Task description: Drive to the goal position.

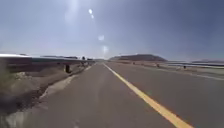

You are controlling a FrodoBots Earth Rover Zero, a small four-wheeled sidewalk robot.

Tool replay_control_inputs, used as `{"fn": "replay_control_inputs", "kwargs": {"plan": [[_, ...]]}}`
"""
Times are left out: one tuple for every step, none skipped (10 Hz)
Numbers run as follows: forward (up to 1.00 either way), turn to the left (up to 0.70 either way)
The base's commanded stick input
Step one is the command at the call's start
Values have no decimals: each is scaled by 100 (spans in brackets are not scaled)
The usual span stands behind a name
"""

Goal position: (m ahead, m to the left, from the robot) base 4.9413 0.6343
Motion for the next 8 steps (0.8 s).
{"fn": "replay_control_inputs", "kwargs": {"plan": [[85, 0], [85, 0], [85, 0], [85, 0], [85, 0], [85, 0], [85, 1], [85, 3]]}}
